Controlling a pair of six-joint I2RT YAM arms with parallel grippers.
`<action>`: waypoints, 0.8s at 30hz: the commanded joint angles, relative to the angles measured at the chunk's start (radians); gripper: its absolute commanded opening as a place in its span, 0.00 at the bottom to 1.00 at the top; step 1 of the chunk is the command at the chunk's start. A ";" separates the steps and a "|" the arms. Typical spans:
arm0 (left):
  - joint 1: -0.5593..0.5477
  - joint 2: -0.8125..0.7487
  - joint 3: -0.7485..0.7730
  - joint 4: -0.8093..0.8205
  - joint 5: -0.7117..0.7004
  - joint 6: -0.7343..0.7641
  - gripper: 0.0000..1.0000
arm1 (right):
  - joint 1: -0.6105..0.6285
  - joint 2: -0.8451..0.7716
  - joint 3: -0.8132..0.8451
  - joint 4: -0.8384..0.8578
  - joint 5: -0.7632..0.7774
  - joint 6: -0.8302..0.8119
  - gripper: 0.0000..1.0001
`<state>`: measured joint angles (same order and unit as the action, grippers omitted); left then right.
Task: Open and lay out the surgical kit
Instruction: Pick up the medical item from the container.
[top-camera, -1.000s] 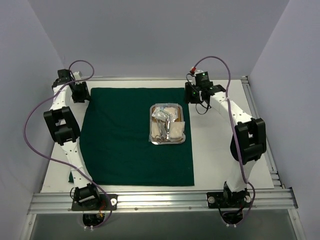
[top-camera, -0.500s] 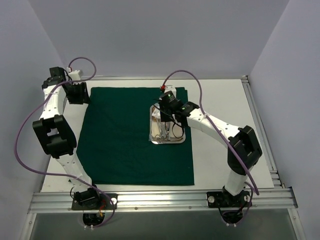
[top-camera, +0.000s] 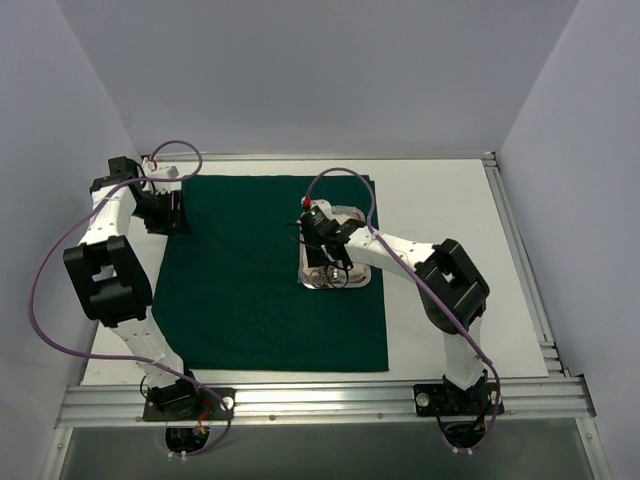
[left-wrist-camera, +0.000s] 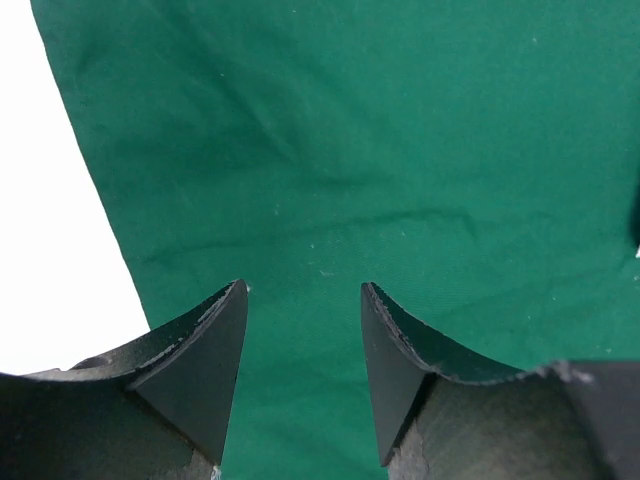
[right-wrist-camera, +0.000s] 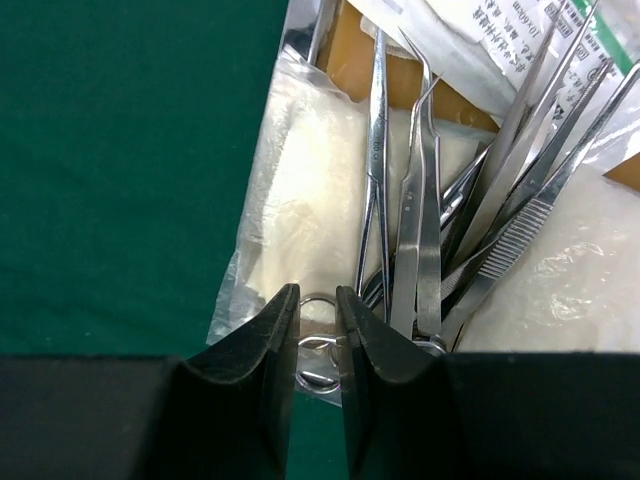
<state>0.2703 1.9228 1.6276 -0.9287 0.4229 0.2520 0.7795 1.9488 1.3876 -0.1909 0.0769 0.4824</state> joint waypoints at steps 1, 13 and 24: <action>0.001 -0.059 0.000 -0.009 0.045 0.030 0.58 | 0.001 0.022 0.014 -0.033 0.030 0.025 0.18; 0.001 -0.067 0.002 -0.024 0.076 0.036 0.58 | 0.000 0.045 0.030 -0.068 0.063 0.010 0.18; 0.001 -0.067 0.017 -0.039 0.088 0.038 0.58 | 0.003 -0.018 0.047 -0.096 0.092 0.004 0.15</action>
<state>0.2703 1.8980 1.6180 -0.9531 0.4770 0.2733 0.7799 1.9972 1.4063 -0.2375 0.1131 0.4900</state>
